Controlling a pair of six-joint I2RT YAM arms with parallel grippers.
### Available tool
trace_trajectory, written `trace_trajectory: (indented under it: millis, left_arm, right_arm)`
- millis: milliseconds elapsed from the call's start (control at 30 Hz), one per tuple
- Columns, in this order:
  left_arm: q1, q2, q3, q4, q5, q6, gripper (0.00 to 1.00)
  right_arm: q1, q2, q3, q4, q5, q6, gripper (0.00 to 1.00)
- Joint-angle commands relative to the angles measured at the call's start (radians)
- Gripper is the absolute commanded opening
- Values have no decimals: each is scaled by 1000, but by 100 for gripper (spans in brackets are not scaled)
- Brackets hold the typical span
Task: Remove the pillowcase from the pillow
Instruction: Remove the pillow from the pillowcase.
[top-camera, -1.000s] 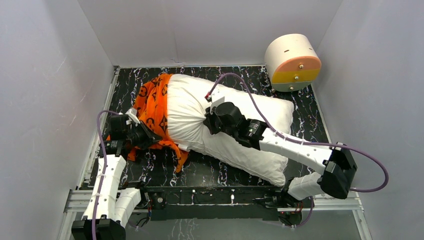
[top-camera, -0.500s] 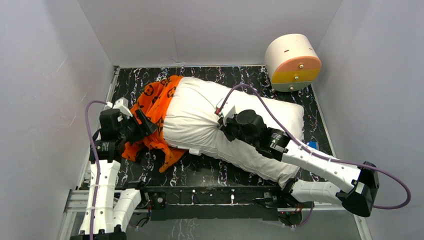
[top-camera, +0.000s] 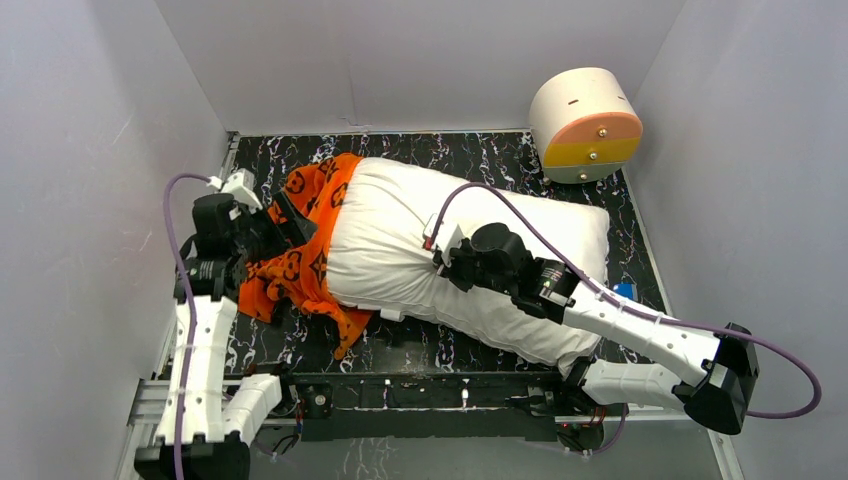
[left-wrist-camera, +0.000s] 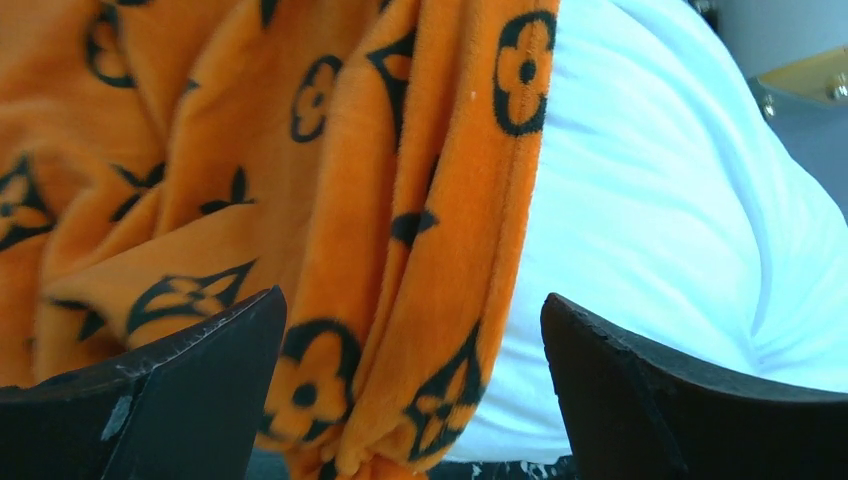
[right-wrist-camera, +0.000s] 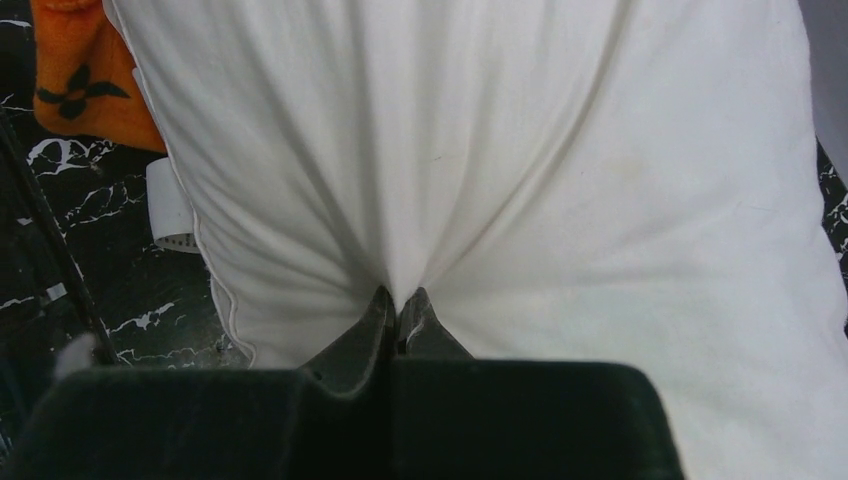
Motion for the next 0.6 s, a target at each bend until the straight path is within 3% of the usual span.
trace_trajectory:
  millis: [0,133,233,300,467,567]
  left_arm:
    - [5,142,-59,90,289,0,98]
    - [5,276,-81,124,401,-26,98]
    - [5,329,-29,82,337,39,97]
    - [6,350,3,73,269,67,77]
    - [7,419,53,113,325,77,43]
    - [7,438,72,116,281,67,10]
  right_arm:
    - [-7,-34,-51,-23,-72,-16,0]
    - [-7,-31,-66,-10,-101,3,0]
    - [-7,-33,-67,-29,-86,22,0]
    - [-7,-33,-57,-52,-86,36,0]
    - [-7,-56,-89,-26,-49,53,0]
    - [-7,-72,-97,-9,-17,63,0]
